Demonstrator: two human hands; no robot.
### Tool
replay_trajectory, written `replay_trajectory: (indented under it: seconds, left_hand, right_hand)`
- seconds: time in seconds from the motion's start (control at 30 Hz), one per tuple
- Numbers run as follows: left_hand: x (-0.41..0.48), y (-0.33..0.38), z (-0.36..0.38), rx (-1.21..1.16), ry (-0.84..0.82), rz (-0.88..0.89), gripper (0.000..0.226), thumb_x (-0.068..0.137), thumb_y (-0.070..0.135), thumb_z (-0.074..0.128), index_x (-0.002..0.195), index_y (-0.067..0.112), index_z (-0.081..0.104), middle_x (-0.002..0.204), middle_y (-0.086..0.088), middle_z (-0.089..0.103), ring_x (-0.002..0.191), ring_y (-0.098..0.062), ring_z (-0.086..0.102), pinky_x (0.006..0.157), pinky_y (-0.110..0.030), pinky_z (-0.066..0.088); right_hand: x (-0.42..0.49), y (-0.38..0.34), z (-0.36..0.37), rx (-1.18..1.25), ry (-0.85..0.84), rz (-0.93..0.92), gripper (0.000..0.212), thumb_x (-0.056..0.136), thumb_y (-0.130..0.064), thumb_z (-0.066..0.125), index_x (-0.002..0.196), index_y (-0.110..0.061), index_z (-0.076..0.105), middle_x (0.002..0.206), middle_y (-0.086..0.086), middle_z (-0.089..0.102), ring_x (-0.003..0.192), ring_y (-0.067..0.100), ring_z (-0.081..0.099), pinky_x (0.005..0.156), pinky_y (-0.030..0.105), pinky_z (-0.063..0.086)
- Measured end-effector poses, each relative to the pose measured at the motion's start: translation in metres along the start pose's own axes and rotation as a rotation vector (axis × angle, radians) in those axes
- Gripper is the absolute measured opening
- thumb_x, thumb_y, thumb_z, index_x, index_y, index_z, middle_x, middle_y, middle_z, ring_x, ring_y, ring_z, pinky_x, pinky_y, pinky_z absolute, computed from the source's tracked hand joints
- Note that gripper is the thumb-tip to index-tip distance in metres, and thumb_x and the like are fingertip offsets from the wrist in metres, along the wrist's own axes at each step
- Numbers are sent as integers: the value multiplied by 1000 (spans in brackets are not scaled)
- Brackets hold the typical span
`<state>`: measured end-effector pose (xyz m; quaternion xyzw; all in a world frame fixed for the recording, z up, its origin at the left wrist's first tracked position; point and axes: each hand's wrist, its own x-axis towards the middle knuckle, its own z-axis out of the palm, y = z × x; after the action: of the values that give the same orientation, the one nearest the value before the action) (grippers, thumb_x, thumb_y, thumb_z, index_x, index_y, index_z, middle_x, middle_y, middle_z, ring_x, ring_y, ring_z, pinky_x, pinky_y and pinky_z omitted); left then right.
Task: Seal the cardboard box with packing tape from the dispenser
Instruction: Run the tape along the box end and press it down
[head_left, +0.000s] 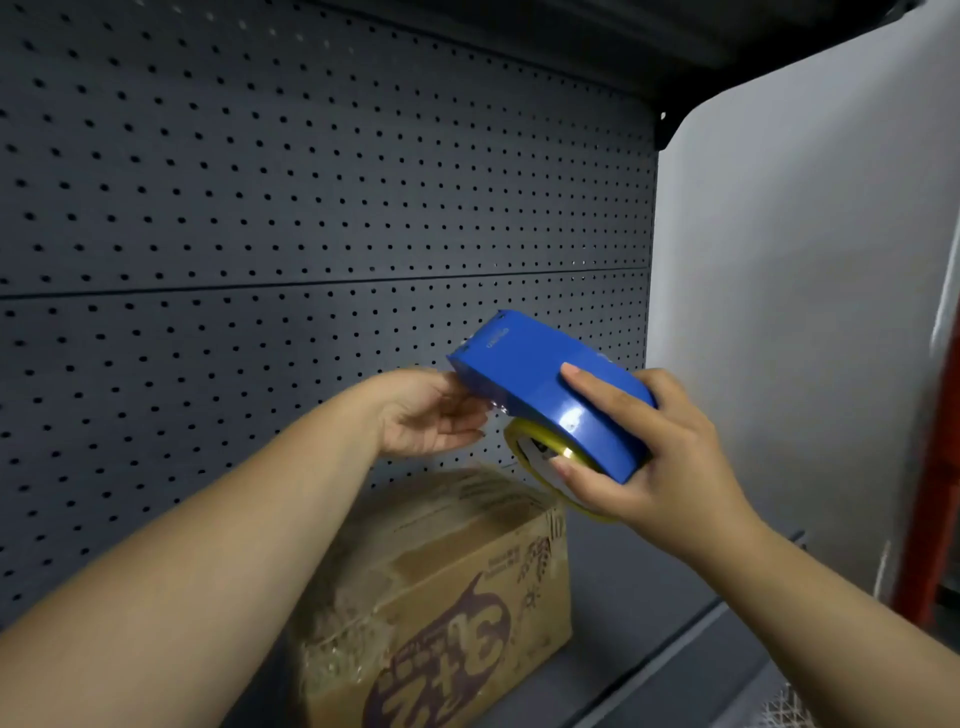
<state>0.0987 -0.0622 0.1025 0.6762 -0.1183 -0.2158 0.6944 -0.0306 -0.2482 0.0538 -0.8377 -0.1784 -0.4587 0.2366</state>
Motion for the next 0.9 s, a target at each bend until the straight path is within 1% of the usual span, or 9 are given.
replay_trajectory:
  seconds: [0.1,0.2,0.27,0.33,0.4,0.5,0.63,0.77,0.9]
  left_hand:
    - [29,12,-5,39,38,60,13,91,9,52,83,14,60,71,-2,64,57,-9,63,54,-22,58]
    - [55,21,-7,102,62,127,19,90,4,52,77,13,61,61,2,67,50,-6,62,49,-17,54]
    - [71,24,-9,158,73,159,15,88,2,54,79,10,62,61,1,68,51,-7,63,49,-17,53]
    - [85,23,-9,200,88,169,9,86,0,56,83,7,62,71,-5,66,61,-13,61,49,-18,53]
    - [96,20,-8,224,106,160,10,85,-3,56,81,5,60,75,-9,62,62,-16,58,48,-18,53]
    - [105,16,-3,257,152,139,12,86,-4,54,78,4,58,68,-9,60,48,-11,55,46,-19,52]
    - [112,12,-18,295,267,118,6,82,9,67,77,6,63,50,0,60,48,-10,51,61,-23,51]
    - [115,1,-32,373,325,82,9,81,13,69,80,6,63,58,-2,58,52,-11,51,62,-23,49]
    - [123,-21,-23,464,310,39,15,82,13,69,69,7,62,63,-6,59,57,-15,53,68,-26,49]
  right_hand:
    - [14,13,11,-4,-14,41,66,66,-57,57,129,-46,39,97,-2,42,80,1,37,72,7,33]
    - [28,19,19,39,-65,137,70,61,-62,60,127,-55,36,95,-14,37,92,-3,40,70,3,34]
    - [35,22,24,64,-140,216,81,55,-63,66,128,-57,31,97,-22,31,93,-8,39,71,5,36]
    - [39,25,26,52,-204,268,94,48,-67,68,131,-56,25,97,-16,31,90,-7,40,69,9,37]
    - [41,27,28,22,-263,294,98,48,-65,69,133,-55,20,97,-11,31,85,-6,39,68,9,36]
    - [41,34,29,13,-303,321,94,55,-56,70,133,-54,17,96,-13,30,82,-3,40,68,8,36]
    - [30,47,16,35,-292,369,87,50,-58,65,128,-55,27,98,-15,37,86,-2,47,68,10,38]
    - [10,51,-2,56,-384,391,84,44,-70,61,121,-61,30,101,-16,43,91,-3,48,70,11,40]
    - [4,52,-12,52,-471,439,80,43,-73,57,118,-64,29,101,-15,44,92,1,50,71,14,42]
